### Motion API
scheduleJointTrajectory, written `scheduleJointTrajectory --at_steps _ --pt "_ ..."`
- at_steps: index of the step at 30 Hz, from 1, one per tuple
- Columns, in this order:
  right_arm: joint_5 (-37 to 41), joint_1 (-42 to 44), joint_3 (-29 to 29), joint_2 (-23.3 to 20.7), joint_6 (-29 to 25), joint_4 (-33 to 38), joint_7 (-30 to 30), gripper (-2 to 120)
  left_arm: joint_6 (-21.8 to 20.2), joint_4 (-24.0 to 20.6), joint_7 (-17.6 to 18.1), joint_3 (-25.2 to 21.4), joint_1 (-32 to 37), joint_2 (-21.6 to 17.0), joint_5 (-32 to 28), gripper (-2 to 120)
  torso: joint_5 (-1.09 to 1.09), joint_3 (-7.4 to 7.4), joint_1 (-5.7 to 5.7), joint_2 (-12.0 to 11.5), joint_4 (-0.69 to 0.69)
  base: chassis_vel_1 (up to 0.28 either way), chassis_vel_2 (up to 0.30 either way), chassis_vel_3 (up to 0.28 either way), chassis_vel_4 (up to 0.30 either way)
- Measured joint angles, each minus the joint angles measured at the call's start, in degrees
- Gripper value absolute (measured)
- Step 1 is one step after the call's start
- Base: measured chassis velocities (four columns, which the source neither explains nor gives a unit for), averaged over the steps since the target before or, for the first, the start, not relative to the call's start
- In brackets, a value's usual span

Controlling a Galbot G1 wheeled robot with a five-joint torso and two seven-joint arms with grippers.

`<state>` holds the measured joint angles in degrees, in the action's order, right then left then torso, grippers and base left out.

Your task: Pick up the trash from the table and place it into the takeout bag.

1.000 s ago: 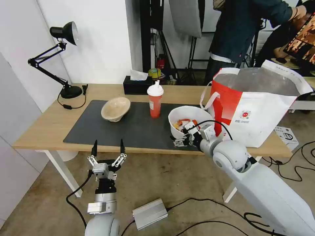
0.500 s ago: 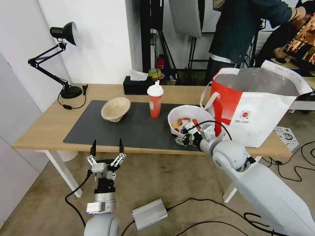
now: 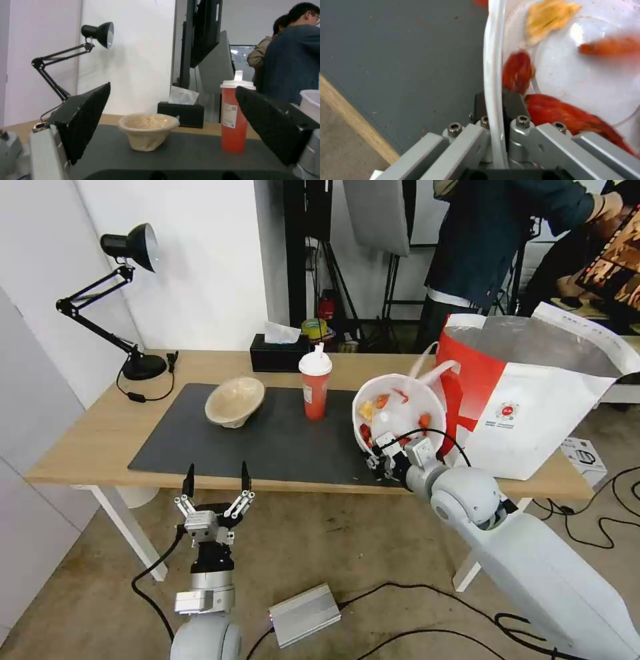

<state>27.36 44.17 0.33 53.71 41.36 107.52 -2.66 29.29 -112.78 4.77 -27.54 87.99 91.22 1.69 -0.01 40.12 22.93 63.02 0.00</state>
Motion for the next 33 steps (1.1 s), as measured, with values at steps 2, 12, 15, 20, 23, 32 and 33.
scheduleJointTrajectory --at_steps 2,12,15,20,23,32,33 --pt "-0.1 0.0 0.0 0.0 0.0 0.0 -0.1 0 0.0 0.0 0.0 0.0 0.0 0.0 0.0 100 0.01 0.00 0.00 0.0 0.00 0.000 0.000 0.000 0.000" --pt "-0.6 -0.3 -0.1 -0.1 0.0 0.0 -1.3 0 0.0 0.0 0.0 0.1 0.0 0.0 0.0 100 0.01 -0.01 0.00 0.0 0.00 0.000 0.000 0.000 0.000" --pt "-0.7 -0.4 -0.1 -0.1 0.0 0.1 -1.5 0 0.0 0.0 0.0 0.1 0.0 0.0 0.1 100 0.01 -0.01 0.00 0.0 0.00 0.000 0.000 0.000 0.000" --pt "-0.9 -0.5 -0.2 0.0 0.0 0.3 -1.7 0 0.0 0.0 0.0 0.1 0.0 0.0 0.1 100 0.01 -0.01 -0.01 0.0 0.00 0.000 0.000 0.000 0.000" --pt "-1.5 -0.7 -0.3 -0.1 0.0 0.6 -2.3 0 0.0 0.0 0.0 0.1 0.0 0.0 0.1 100 0.01 -0.01 -0.01 0.0 0.00 0.000 0.000 0.000 0.000" --pt "-2.4 -0.9 -0.4 -0.2 0.0 2.1 -3.0 0 0.0 0.0 0.0 0.2 0.1 0.0 0.1 100 0.01 -0.01 -0.01 0.0 0.00 0.000 0.000 0.000 0.000" --pt "-2.4 -0.9 -0.4 -0.2 0.0 2.3 -3.0 0 0.0 0.0 0.0 0.2 0.1 0.0 0.1 100 0.01 -0.01 -0.01 0.0 0.00 0.000 0.000 0.000 0.000"
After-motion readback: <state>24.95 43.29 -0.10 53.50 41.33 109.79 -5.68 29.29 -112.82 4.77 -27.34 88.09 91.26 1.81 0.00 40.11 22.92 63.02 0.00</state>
